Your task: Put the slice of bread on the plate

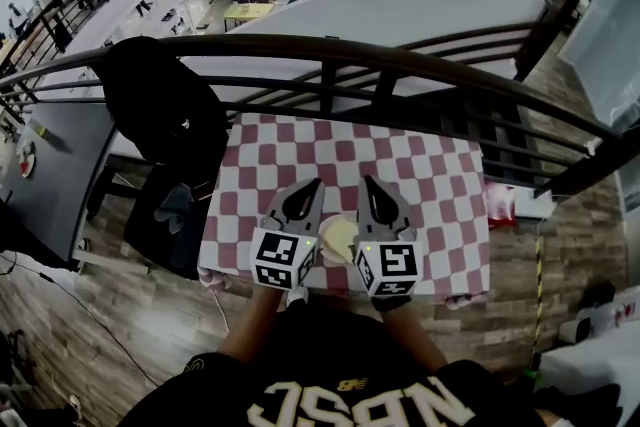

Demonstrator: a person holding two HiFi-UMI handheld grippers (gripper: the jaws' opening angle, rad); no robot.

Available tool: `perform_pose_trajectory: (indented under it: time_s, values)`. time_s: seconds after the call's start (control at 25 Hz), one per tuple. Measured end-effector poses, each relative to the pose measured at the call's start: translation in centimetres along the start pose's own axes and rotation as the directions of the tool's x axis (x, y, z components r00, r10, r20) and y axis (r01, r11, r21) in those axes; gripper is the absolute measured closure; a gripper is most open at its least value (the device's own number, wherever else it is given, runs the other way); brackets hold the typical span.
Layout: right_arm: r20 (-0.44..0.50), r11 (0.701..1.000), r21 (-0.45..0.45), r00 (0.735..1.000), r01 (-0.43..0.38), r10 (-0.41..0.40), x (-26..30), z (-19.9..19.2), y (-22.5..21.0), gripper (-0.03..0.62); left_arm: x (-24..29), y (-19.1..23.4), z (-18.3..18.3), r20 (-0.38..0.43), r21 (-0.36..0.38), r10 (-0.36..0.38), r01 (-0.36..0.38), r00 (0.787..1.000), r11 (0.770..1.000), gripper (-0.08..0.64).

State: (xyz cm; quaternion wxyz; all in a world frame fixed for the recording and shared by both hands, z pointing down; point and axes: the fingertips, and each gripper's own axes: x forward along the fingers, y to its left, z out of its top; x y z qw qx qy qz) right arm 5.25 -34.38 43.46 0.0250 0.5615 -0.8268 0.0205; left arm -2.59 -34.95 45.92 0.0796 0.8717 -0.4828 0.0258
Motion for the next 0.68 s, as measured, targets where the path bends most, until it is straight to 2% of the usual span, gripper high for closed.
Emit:
perform_pose_trajectory:
  time_s: [0.28, 0.68]
  values:
    - [0.006, 1.000, -0.007, 1.000, -0.024, 0.024, 0.0, 0.2, 0.4, 0.577, 0.1, 0.2, 0.1, 0.005, 0.006, 0.010, -0.010, 1.000, 1.000, 0.543]
    - [-0.008, 1.000, -0.007, 1.000, 0.016, -0.016, -0.2, -0.2, -0.8, 0.577, 0.7, -0.5, -0.2, -0.005, 0.011, -0.011, 0.011, 1.000, 1.000, 0.543]
